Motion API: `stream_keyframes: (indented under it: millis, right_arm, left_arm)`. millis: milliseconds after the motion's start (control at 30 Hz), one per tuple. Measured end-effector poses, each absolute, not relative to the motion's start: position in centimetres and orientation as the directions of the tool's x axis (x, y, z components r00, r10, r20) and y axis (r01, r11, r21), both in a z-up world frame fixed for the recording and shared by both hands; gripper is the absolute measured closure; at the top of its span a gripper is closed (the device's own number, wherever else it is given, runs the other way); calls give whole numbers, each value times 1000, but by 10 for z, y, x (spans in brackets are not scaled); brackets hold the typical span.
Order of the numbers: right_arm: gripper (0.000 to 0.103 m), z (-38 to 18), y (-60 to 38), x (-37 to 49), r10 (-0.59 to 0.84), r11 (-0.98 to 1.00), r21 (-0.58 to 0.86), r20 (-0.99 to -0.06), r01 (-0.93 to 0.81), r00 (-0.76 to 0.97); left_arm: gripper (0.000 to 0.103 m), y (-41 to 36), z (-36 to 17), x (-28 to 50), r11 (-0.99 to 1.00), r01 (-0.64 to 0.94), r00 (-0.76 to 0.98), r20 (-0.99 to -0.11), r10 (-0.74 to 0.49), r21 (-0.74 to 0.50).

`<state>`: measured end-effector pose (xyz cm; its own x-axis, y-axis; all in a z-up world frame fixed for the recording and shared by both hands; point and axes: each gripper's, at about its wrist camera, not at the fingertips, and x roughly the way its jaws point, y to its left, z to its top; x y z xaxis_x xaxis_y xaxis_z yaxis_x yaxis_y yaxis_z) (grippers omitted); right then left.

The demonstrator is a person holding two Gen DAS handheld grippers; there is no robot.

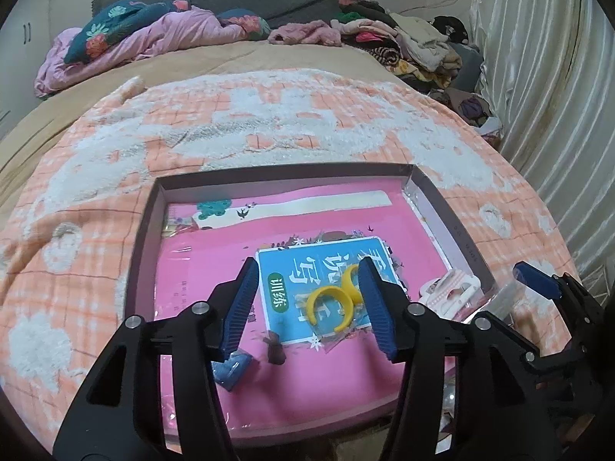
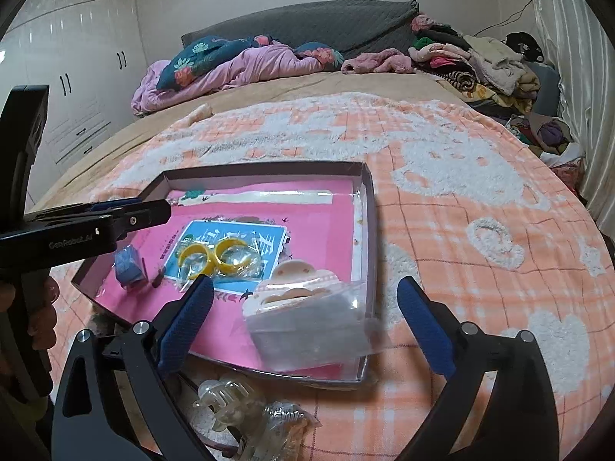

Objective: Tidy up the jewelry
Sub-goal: 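Lower the bangles onto the booklet with the left tool while the right places the earrings bag inside, then open both tools and pull them back from the box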

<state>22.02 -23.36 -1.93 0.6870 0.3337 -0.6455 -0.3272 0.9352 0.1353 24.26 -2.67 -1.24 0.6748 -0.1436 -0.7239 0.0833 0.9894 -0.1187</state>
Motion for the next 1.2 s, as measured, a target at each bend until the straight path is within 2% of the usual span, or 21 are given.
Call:
stream_keyframes:
  millis: [233, 333, 400, 567, 1200]
  right_arm:
    - [4, -7, -243, 217, 337, 937, 143, -613, -319, 715]
    - [4, -2, -248, 215, 336, 939, 150, -597, -311, 728]
    - [4, 3, -251, 213, 337, 939, 155, -588, -307, 735]
    - [4, 12, -259, 208, 344, 938, 170, -561, -301, 753]
    - [4, 56, -266, 172, 354, 935, 180, -486, -305, 799]
  left_arm:
    - [38, -22, -3, 234, 990, 64, 685, -717, -133, -122]
    - [35, -20, 0, 230, 992, 48, 691, -713, -118, -118]
    - [21, -18, 4, 227, 993, 33, 698, -708, -102, -110]
    - [14, -17, 14, 218, 994, 27, 717, -690, -96, -109]
    - [11, -6, 53, 174, 987, 31, 772, -623, -123, -157]
